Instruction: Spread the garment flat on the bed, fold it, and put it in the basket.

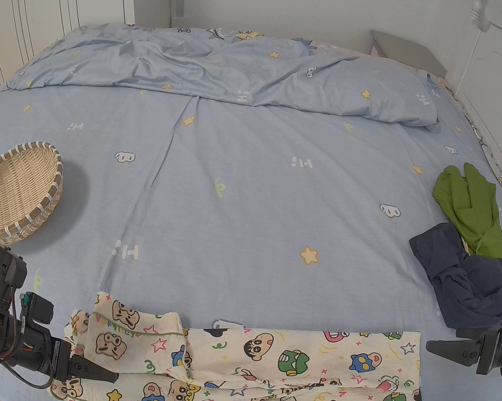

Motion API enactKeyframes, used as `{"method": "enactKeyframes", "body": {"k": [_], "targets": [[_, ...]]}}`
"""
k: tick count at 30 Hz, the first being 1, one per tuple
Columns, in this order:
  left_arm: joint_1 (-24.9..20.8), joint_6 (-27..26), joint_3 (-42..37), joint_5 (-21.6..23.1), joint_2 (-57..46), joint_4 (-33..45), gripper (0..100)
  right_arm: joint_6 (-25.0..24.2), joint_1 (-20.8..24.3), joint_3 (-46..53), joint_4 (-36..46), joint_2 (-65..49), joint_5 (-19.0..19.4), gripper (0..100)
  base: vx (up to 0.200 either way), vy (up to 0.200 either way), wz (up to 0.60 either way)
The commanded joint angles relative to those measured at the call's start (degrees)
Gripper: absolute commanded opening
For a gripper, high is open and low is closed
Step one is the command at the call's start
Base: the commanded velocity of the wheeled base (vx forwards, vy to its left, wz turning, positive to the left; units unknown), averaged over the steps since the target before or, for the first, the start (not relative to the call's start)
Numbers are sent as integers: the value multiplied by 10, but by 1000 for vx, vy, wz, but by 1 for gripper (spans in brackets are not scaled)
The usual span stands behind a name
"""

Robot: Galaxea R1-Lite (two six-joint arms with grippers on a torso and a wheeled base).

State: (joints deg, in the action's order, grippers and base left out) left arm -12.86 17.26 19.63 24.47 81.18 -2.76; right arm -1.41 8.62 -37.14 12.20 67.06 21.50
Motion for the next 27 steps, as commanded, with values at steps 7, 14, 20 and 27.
{"method": "enactKeyframes", "body": {"k": [7, 14, 20, 27], "targets": [[21, 3, 33, -8, -161, 77, 100, -1, 11, 1, 0, 1, -1, 100, 0, 0, 0], [17, 5, 128, -4, -158, 126, 100, -1, 11, 2, 0, -2, 0, 100, 0, 0, 0], [6, 9, 167, 4, 1, 71, 100, 0, 17, 11, -8, -3, 0, 100, 0, 0, 0], [3, 22, 147, 6, 144, -30, 100, 0, 18, 12, -9, -4, 1, 100, 0, 0, 0]]}}
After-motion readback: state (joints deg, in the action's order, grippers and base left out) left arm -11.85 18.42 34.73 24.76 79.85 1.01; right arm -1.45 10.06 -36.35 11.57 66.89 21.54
